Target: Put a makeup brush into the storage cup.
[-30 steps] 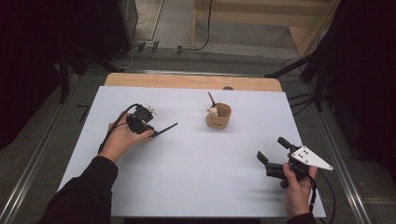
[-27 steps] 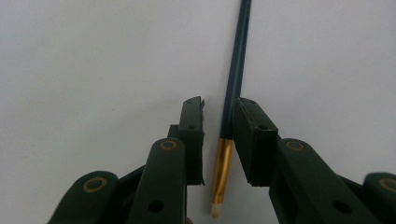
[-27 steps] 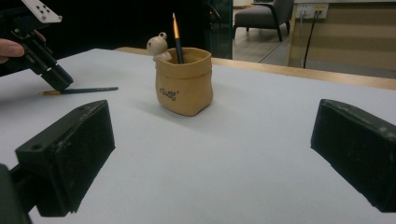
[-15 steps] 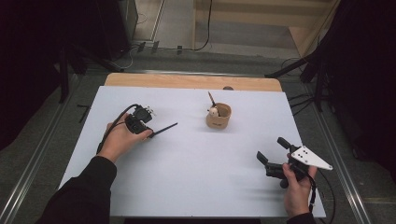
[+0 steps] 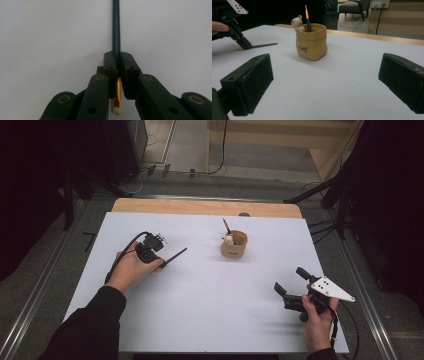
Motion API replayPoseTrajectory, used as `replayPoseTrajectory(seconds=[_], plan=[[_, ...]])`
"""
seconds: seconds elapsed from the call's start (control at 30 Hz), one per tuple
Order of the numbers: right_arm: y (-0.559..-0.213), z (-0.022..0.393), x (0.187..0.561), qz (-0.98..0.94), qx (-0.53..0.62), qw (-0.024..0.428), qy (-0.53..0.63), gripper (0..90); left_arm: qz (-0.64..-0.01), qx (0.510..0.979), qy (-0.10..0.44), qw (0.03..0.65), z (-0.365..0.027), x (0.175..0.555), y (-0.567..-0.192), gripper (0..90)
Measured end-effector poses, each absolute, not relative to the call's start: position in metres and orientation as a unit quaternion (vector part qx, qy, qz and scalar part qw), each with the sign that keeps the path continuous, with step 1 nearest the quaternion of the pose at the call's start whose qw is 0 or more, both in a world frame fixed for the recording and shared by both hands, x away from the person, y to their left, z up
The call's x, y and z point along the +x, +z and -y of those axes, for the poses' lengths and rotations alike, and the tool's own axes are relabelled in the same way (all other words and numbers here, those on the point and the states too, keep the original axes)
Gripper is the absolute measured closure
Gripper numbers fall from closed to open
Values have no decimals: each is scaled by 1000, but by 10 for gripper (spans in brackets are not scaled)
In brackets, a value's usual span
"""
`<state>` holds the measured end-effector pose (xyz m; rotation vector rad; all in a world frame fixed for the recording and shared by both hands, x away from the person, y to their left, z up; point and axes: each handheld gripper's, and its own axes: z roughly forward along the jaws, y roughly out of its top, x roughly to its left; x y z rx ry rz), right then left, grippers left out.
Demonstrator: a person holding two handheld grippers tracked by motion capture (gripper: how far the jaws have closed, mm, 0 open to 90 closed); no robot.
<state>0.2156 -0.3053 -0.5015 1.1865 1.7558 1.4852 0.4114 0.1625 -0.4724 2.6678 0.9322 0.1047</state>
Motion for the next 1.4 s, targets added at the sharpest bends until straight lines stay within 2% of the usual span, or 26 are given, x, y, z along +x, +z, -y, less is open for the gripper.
replayPoseTrajectory(seconds=[0.33,0.6,1.4], plan=[[-502,304,216,-654,440,273,552,0,-350,914,36,203,-172,407,-472,844],[-501,302,216,-656,437,273,551,0,-349,899,52,260,-180,397,-454,844],[-502,293,218,-665,429,269,549,0,-352,846,78,393,-195,348,-445,843]])
